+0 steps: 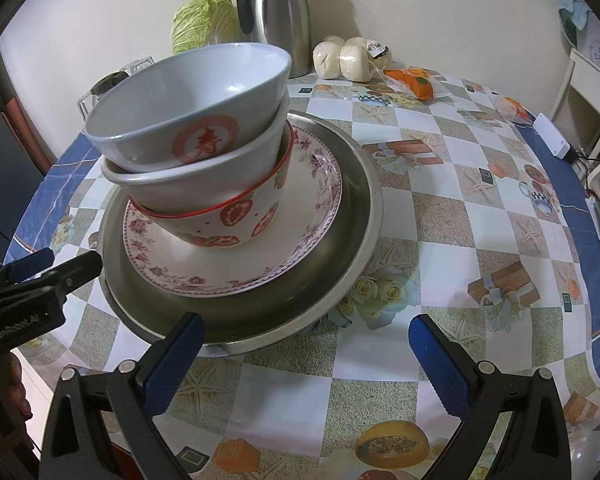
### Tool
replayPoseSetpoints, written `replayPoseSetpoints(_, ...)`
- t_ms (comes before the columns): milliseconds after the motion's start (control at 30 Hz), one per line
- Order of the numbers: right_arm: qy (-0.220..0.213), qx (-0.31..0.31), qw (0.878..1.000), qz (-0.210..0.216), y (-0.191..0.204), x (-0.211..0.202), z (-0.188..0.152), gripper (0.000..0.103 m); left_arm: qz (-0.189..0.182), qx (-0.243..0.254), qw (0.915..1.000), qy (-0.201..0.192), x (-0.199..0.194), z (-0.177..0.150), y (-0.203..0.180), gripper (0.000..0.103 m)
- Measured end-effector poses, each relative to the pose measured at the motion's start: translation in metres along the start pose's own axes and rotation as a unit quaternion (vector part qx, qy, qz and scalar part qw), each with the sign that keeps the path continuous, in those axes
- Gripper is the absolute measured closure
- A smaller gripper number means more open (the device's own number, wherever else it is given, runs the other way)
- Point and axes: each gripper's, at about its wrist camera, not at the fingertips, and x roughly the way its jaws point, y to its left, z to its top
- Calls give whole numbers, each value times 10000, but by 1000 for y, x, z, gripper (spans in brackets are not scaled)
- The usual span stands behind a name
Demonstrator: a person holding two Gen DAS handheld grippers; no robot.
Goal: Organize plates and bowls
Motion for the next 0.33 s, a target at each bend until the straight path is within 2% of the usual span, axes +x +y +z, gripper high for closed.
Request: replayPoseSetpoints(333, 4, -2, 10000, 3, 0, 0, -1, 0, -78, -7, 9999, -131, -9, 2, -3, 11)
